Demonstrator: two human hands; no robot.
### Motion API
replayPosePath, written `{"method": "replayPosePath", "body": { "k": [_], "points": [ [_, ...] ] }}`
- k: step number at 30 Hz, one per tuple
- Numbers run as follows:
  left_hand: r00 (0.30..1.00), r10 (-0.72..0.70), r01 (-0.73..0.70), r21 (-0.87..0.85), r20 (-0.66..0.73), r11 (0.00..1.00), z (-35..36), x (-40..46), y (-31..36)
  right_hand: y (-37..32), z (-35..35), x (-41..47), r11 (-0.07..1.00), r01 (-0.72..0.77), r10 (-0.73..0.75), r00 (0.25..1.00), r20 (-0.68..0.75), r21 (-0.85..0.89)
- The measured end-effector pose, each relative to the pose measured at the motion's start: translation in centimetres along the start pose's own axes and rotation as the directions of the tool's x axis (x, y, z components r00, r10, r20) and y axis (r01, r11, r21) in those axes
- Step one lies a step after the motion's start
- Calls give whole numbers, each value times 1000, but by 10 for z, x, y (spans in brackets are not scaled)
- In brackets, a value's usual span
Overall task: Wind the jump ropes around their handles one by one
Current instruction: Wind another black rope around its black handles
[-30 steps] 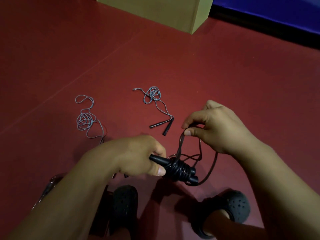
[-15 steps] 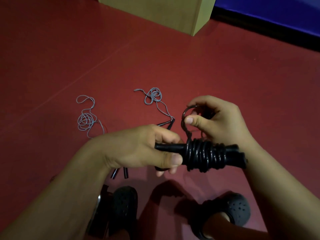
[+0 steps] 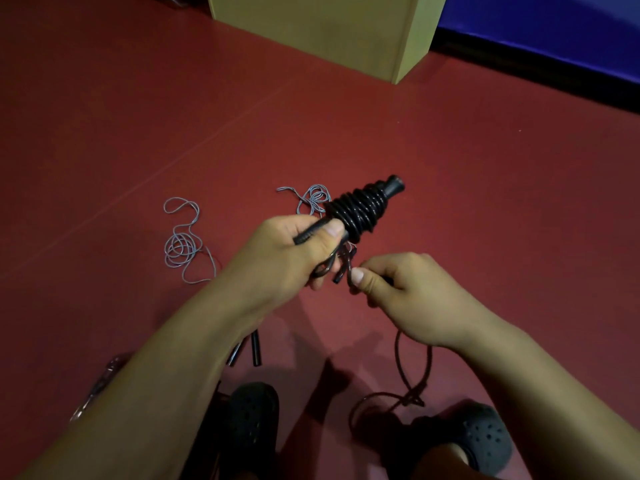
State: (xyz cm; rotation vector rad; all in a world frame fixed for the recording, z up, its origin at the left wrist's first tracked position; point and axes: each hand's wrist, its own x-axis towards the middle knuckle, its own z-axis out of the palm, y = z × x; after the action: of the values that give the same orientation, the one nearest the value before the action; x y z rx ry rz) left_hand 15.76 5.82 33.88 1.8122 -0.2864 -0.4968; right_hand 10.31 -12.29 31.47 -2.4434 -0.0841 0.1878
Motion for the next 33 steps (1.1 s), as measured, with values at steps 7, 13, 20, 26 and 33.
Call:
{"method": "replayPosePath", "body": {
  "k": [7,13,20,26,33],
  "points": [
    [977,-10,65,258,-211,964,2,1,-2,-15,4,-5,987,-49,34,994,103,150],
    [949,13,33,140,-316,990,-1,5,-2,-17,-6,-2,636,-280,249,957,151,719],
    [963,-124,73,-213,-238,974,1,10,-7,-15,-7,-2,515,-458,328,886,327,724],
    [981,-127,65,-368,-148,927,-5,9,-4,-14,-4,-1,565,-509,425,854,299,650],
    [965,-59,87,102,-256,991,2,3,-6,-7,5,-1,894,-346,394,910,-129,285]
  ]
}}
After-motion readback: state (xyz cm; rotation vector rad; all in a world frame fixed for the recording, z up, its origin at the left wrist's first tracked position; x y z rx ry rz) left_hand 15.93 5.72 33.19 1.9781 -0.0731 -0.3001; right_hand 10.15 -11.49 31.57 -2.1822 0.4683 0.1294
